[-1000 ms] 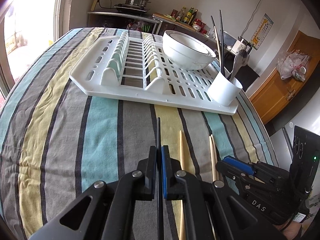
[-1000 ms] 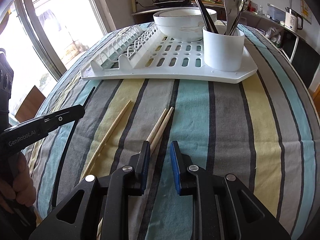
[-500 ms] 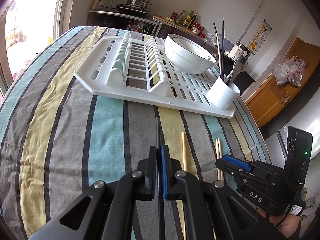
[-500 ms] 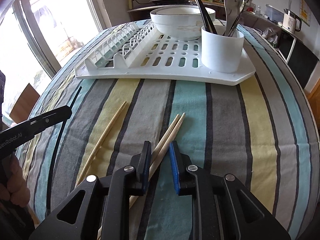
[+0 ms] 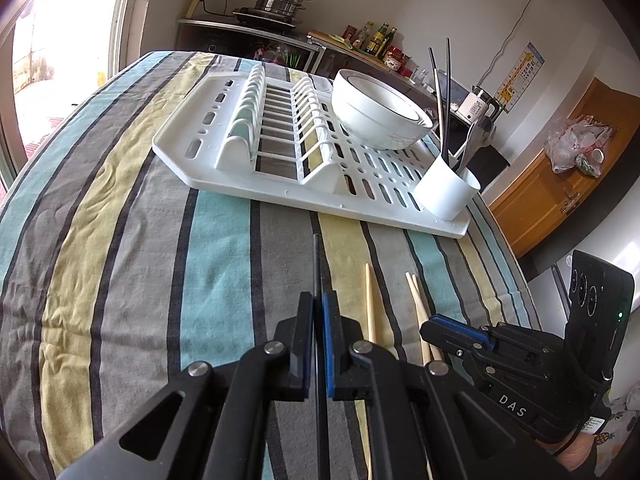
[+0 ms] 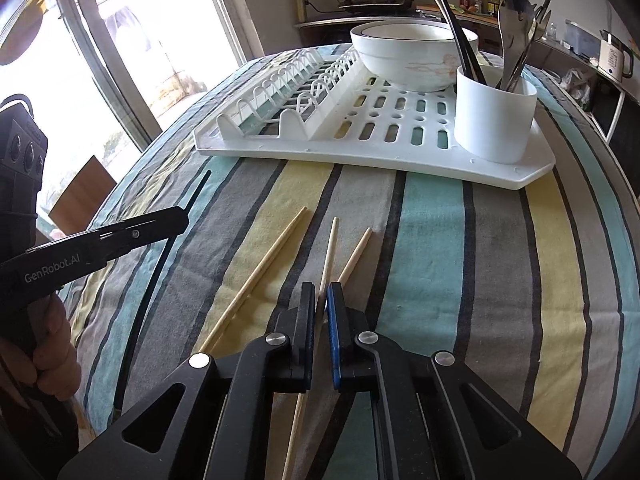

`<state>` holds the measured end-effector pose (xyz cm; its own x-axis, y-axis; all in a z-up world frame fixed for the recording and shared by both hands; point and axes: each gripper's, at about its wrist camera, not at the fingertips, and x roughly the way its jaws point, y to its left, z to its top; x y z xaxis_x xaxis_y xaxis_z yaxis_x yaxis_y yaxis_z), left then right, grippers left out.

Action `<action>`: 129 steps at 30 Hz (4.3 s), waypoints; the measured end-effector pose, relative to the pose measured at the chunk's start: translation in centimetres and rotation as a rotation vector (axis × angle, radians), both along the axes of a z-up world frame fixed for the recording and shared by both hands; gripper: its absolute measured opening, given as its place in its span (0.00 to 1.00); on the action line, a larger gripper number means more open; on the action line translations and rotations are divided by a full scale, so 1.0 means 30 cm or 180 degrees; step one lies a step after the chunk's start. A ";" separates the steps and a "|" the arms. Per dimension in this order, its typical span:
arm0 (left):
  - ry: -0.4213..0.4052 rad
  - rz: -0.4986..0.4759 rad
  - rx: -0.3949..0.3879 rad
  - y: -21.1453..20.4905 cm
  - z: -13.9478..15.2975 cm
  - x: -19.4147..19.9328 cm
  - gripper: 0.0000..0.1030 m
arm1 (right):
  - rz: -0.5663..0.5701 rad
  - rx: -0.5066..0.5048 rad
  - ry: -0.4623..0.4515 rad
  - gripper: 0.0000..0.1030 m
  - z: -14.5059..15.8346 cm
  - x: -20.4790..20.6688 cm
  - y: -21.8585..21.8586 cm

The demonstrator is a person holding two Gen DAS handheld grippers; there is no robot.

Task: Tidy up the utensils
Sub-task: 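Close the right tool on a wooden chopstick and lift it, then carry the wooden and black chopsticks over the white cup with both tools, then lower the wooden chopstick into the white cup with the right tool while the left lowers its chopstick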

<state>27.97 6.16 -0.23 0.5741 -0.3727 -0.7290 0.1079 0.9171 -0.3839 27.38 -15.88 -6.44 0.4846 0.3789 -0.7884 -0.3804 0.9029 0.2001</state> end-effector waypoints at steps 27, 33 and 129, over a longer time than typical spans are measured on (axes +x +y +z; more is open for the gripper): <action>-0.0541 -0.0346 0.0103 -0.127 0.268 -0.069 0.05 | -0.0009 0.0457 -0.0607 0.04 0.250 -0.088 -0.167; -0.0658 -0.0429 0.0150 -0.162 0.326 -0.075 0.05 | -0.0069 0.0559 -0.0748 0.04 0.296 -0.102 -0.219; -0.0869 -0.0558 0.0168 -0.436 0.461 0.551 0.06 | -0.0660 0.0455 -0.0968 0.23 0.377 0.409 -0.495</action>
